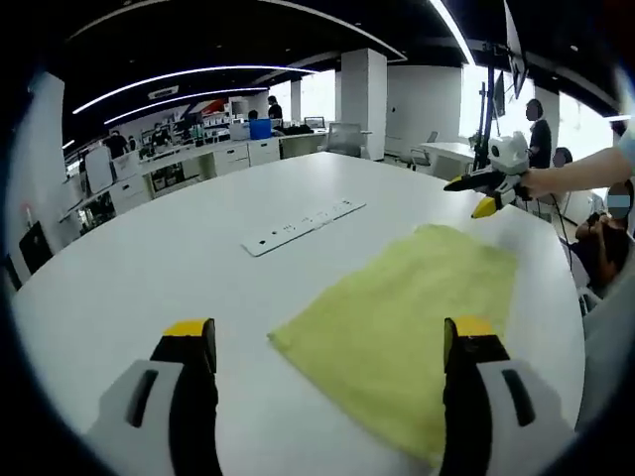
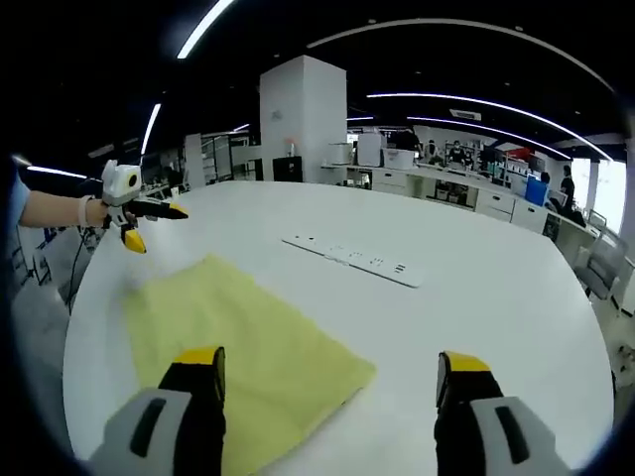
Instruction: Fold the garment on the visible template until the final outline fits inside the template.
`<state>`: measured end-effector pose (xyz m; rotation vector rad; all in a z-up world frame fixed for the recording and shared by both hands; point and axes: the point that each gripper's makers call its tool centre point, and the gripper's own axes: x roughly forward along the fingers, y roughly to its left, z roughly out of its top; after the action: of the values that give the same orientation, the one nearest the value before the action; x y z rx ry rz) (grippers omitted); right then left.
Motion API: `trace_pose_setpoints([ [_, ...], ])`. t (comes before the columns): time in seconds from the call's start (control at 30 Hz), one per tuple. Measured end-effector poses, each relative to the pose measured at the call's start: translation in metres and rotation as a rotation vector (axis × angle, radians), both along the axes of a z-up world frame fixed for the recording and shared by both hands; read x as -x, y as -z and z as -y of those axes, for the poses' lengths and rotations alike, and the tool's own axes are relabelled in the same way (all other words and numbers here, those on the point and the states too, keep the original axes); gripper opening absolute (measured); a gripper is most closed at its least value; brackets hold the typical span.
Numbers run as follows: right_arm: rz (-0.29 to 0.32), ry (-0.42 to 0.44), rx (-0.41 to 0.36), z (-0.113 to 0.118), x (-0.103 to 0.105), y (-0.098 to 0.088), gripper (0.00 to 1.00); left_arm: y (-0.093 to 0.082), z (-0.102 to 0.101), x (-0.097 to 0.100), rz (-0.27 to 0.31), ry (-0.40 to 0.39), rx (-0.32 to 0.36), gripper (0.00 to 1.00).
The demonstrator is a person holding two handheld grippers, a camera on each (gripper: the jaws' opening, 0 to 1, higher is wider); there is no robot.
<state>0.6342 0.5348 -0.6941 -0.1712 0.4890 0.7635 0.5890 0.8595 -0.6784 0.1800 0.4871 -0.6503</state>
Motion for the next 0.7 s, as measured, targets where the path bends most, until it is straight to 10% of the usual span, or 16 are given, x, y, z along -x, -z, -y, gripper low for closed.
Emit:
trace_pose_setpoints([
  [0.7,-0.039,0.068,-0.014,0.034,0.061,-0.001,0.77,0.005,-0.02,0.051,-0.046,-0.06,0.07,0.83],
])
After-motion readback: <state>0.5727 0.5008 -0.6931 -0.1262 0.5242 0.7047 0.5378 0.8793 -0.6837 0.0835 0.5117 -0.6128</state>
